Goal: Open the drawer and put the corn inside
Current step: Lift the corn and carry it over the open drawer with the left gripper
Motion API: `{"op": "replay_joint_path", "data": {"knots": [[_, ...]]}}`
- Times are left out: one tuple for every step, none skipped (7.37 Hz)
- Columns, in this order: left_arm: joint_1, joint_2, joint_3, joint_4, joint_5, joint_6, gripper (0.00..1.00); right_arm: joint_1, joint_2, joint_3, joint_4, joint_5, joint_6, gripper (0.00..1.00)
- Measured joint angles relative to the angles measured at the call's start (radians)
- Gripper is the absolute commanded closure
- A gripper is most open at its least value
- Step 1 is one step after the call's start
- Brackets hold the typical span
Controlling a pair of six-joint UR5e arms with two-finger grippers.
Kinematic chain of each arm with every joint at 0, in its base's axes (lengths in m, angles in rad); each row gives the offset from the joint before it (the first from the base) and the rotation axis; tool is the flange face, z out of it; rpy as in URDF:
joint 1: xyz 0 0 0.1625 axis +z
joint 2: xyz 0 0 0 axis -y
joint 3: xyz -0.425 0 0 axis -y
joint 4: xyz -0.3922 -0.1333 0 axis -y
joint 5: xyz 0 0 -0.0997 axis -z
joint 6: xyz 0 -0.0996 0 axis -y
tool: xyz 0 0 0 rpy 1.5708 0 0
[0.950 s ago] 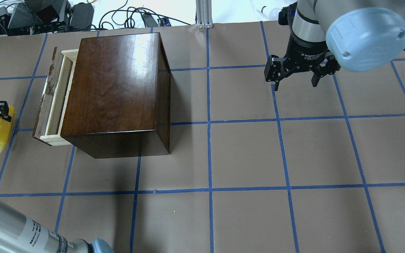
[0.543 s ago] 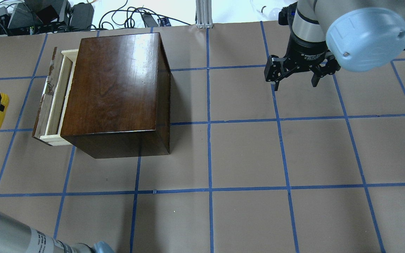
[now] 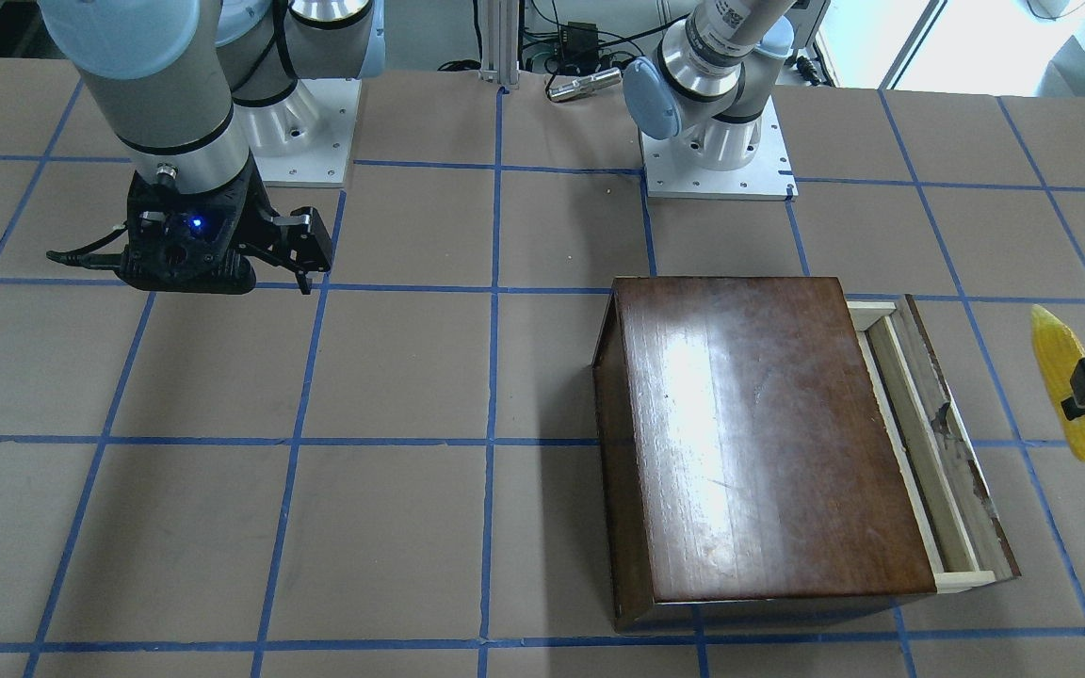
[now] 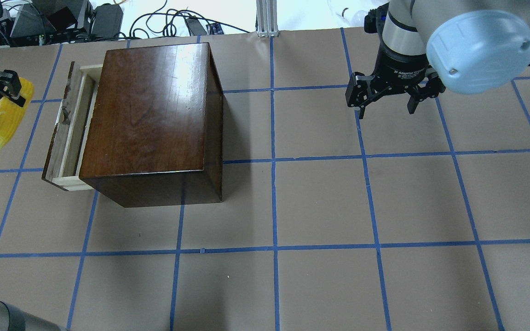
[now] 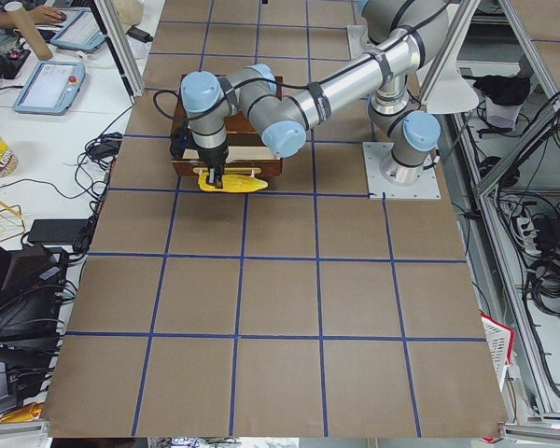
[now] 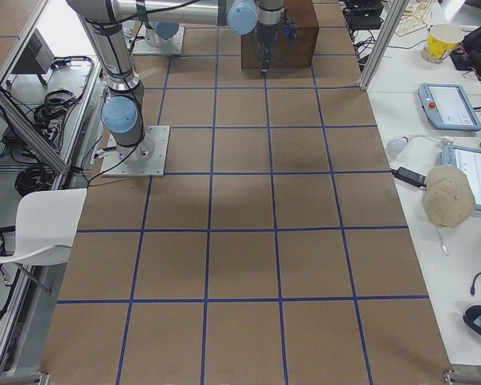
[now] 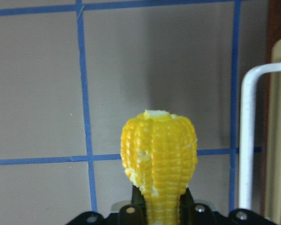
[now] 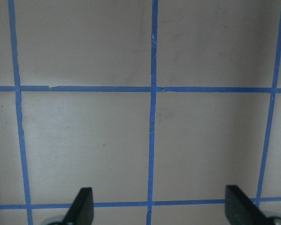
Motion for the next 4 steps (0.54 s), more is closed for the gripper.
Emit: {"op": "replay_joint_path", "data": {"knots": [[-0.04, 0.011, 0.003, -0.022, -0.014, -0.027, 1.0, 0.0, 0.0, 0.0, 0.0, 0.0, 0.0, 0.0], [-0.074, 0.012, 0.003, -0.03, -0.022, -0.053, 1.0, 0.0, 0.0, 0.0, 0.0, 0.0, 0.0, 0.0], [-0.097, 0.008, 0.001, -0.033, -0.026, -0.084, 1.0, 0.0, 0.0, 0.0, 0.0, 0.0, 0.0, 0.0], [-0.11, 0.003, -0.001, -0.032, -0.028, -0.113, 1.0, 0.0, 0.0, 0.0, 0.0, 0.0, 0.0, 0.0]]}}
